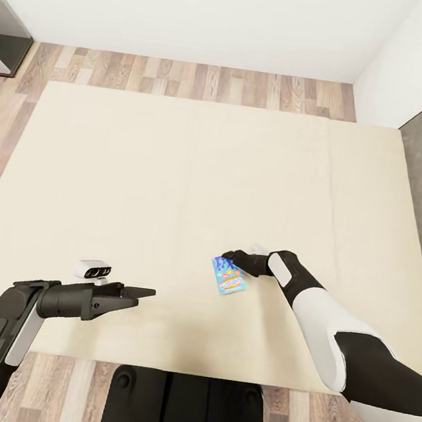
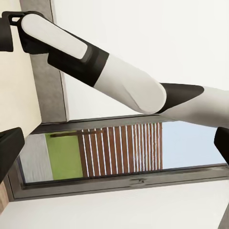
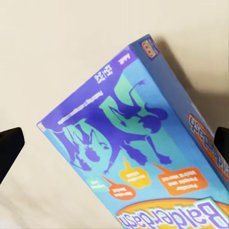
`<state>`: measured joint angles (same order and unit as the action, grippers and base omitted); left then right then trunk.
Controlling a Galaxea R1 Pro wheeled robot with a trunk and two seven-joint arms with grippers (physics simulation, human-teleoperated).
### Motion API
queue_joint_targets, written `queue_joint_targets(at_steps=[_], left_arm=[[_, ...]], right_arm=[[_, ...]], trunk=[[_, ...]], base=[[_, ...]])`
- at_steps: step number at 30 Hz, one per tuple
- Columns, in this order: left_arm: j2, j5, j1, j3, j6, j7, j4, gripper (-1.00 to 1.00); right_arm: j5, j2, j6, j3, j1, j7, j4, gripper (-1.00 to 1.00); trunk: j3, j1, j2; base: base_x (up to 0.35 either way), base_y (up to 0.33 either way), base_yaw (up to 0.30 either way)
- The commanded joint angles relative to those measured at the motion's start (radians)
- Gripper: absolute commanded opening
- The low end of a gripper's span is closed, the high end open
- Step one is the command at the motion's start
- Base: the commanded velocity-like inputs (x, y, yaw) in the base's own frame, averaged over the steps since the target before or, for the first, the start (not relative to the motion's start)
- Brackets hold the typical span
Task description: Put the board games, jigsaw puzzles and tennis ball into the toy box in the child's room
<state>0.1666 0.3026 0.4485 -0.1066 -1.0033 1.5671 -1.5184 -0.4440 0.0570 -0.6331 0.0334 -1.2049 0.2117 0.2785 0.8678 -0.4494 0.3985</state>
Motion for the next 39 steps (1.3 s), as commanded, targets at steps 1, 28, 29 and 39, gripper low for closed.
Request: queue_joint_targets(at_steps=[1, 28, 29, 39], left_arm=[[0.0, 0.0, 0.0, 0.0, -0.011, 0.004, 0.0, 1.0], [0.001, -0.002, 0.0, -0.001, -0.011, 0.004, 0.0, 1.0], [0.001, -0.002, 0.0, -0.001, -0.011, 0.004, 0.0, 1.0], [0.001, -0.002, 0.0, -0.001, -0.011, 0.004, 0.0, 1.0]], right_arm=[[0.0, 0.0, -0.003, 0.003, 0.0, 0.002, 0.001, 1.0], [-0.001, 0.0, -0.004, 0.003, 0.001, 0.003, 0.001, 1.0], [-0.001, 0.0, -0.004, 0.003, 0.001, 0.003, 0.001, 1.0], [-0.001, 0.0, -0.004, 0.003, 0.001, 0.003, 0.001, 1.0]], trunk=[[0.001, -0.001, 0.002], [0.001, -0.001, 0.002], [0.001, -0.001, 0.002], [0.001, -0.001, 0.002]], base=[[0.0, 0.034, 0.0], [0.0, 0.046, 0.0], [0.0, 0.011, 0.0], [0.0, 0.002, 0.008]])
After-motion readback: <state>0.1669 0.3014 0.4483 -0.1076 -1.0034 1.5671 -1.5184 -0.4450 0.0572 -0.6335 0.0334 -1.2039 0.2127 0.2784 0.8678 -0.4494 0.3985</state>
